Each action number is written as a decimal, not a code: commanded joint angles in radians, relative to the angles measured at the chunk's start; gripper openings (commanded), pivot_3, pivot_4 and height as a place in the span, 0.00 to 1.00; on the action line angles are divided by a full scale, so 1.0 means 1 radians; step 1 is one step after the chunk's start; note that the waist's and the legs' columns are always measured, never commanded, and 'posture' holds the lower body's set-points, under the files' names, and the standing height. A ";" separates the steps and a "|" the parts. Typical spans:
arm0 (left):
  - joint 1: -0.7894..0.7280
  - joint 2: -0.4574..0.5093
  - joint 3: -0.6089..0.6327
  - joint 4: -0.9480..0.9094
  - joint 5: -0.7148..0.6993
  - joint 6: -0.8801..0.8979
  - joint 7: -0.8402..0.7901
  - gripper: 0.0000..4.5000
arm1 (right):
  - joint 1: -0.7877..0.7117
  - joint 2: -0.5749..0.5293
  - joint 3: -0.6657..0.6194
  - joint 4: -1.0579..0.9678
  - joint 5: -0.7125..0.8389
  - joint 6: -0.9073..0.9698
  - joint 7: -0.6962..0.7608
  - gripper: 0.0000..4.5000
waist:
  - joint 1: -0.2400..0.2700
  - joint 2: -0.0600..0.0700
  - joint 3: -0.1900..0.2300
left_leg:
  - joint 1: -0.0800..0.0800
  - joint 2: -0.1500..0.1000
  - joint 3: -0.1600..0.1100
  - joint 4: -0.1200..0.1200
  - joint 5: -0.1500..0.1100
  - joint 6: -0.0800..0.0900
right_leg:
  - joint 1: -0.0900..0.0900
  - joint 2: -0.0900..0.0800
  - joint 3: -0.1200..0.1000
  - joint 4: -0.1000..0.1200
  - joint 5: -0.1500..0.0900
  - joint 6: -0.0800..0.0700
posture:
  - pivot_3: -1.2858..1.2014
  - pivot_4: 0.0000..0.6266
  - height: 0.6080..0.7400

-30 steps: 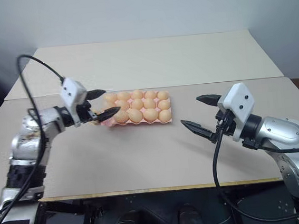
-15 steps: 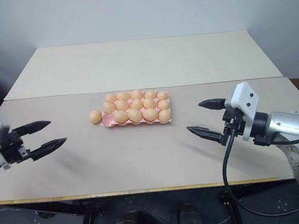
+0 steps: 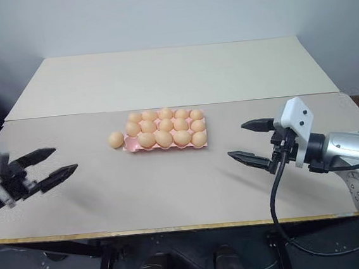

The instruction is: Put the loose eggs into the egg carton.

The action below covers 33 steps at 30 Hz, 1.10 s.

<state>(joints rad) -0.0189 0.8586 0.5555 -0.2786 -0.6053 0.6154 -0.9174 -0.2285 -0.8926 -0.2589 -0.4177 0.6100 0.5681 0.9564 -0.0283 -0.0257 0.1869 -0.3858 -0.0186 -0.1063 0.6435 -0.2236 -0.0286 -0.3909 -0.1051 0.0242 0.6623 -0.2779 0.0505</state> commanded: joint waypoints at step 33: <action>-0.647 -0.368 -0.473 0.715 0.383 -0.159 0.353 1.00 | -0.001 0.011 -0.052 -0.111 0.038 -0.009 -0.075 1.00 | 0.014 -0.003 -0.001 | -0.002 -0.002 0.000 0.002 0.000 0.000 | 0.000 -0.001 0.000 0.000 0.001 0.001 | 0.52 0.24 1.00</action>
<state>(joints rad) -0.6887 0.4910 0.0877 0.4485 -0.2248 0.4590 -0.5491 -0.2281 -0.8826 -0.2695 -0.4983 0.6225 0.5675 0.8840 -0.0139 -0.0283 0.1856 -0.3873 -0.0210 -0.1065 0.6458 -0.2234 -0.0289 -0.3909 -0.1065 0.0238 0.6627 -0.2774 0.0516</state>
